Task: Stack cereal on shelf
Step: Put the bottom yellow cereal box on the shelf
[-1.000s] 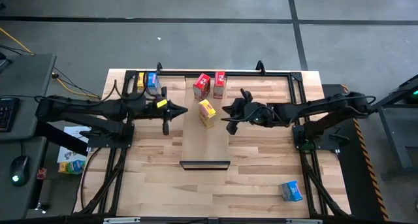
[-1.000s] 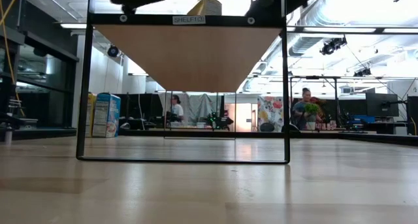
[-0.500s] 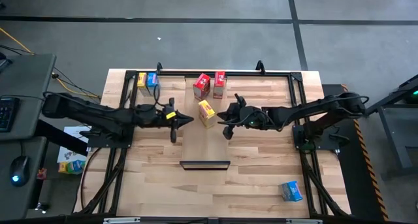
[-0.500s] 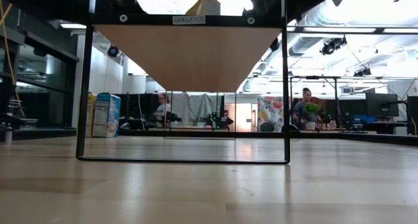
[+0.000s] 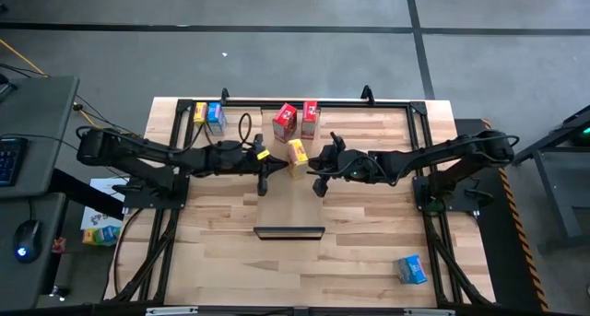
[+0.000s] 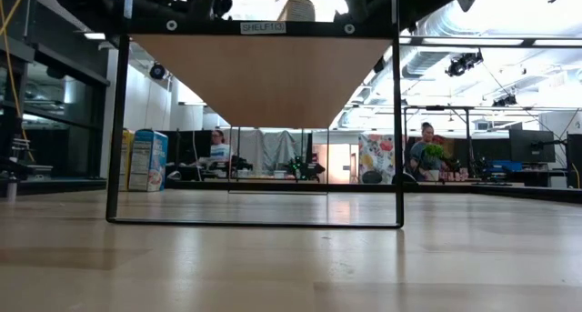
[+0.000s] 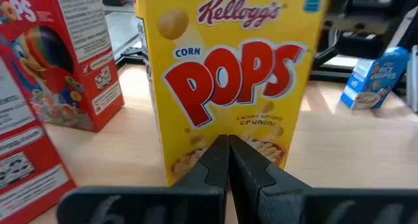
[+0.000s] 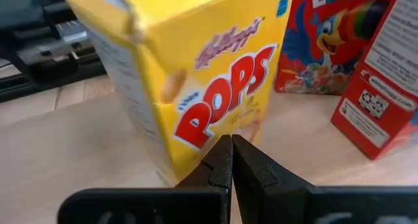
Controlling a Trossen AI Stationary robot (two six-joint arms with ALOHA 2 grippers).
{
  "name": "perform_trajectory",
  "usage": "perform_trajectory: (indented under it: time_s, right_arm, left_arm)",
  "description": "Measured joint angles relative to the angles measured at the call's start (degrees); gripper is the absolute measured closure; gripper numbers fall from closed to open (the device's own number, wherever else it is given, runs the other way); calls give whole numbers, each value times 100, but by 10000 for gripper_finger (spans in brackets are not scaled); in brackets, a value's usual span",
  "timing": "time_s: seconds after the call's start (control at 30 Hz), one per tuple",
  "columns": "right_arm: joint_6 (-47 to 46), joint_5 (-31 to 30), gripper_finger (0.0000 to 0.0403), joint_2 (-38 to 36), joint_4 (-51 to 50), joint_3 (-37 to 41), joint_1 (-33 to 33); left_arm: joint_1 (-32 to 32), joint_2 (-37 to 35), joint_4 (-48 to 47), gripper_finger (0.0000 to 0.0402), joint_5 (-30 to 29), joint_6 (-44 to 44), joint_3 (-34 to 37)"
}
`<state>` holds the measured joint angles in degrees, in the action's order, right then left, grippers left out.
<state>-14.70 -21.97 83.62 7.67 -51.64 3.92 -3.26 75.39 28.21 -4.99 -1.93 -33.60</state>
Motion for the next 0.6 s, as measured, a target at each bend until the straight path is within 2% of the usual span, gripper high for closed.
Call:
perform_trajectory:
  time_s: [0.43,0.6]
  right_arm:
    - [19,35,403,-17,36,-1,31]
    - [127,-125,403,-57,58,-4,26]
  left_arm:
    - [-178,628,132,402,156,6,-325]
    - [-165,747,110,402,279,6,-402]
